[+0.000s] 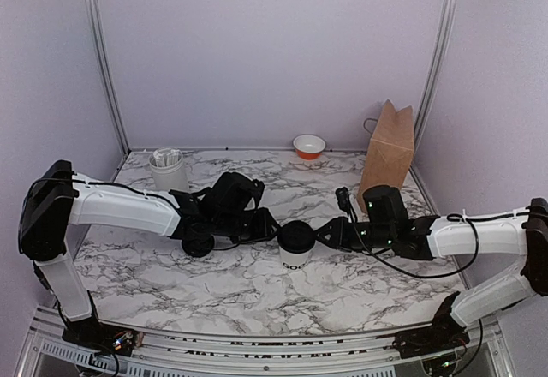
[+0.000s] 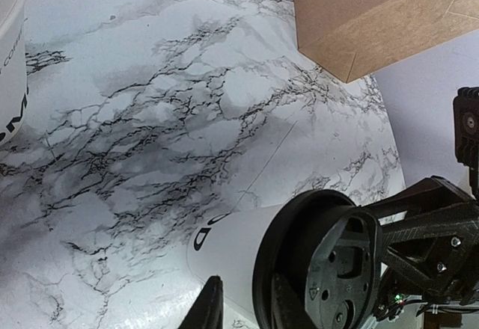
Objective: Pack the takeout coffee
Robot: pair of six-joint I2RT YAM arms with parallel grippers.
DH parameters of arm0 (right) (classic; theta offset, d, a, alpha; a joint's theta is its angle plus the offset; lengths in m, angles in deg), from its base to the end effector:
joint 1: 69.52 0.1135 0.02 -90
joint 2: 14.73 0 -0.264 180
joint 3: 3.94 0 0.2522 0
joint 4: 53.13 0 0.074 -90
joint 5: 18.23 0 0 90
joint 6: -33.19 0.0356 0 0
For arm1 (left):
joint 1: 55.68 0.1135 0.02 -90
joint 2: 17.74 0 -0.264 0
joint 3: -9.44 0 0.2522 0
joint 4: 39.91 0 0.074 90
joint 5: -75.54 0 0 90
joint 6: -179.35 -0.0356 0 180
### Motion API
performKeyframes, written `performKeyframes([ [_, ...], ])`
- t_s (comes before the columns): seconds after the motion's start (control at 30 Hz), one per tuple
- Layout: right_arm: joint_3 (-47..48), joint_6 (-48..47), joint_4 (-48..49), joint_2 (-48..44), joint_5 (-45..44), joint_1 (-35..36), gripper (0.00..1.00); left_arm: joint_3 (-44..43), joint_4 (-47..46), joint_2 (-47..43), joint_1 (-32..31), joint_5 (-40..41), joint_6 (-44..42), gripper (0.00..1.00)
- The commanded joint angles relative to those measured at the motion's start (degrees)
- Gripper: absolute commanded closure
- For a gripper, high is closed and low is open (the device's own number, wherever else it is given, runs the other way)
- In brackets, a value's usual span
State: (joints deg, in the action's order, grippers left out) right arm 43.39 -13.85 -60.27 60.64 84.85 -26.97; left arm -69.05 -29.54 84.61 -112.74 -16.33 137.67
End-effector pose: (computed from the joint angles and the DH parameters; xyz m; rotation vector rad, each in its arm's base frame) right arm 0.1896 0.1850 0.1878 -0.1330 2.3807 1.0383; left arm 0.2153 -0.3344 0.2077 0.2018 2.3708 -1.0249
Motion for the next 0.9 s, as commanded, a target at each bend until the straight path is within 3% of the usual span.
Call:
performKeyframes([
  [0.0,-3.6,0.69,-6.86,3.75,-0.2,1.31,0.77,4.27,7.74,5.23,-1.25,-1.12,-0.45,0.77],
  [0.27,1.36,0.63,-9.31,0.89,-2.2,1.16,0.77,3.12,9.36,2.22,-1.3,1.39,-1.62,0.77],
  [0.87,11.86,-1.3,-12.15,-1.27,-5.94,1.14,0.75,-11.05,16.12,-1.2,-1.21,4.7,-7.43,0.73],
])
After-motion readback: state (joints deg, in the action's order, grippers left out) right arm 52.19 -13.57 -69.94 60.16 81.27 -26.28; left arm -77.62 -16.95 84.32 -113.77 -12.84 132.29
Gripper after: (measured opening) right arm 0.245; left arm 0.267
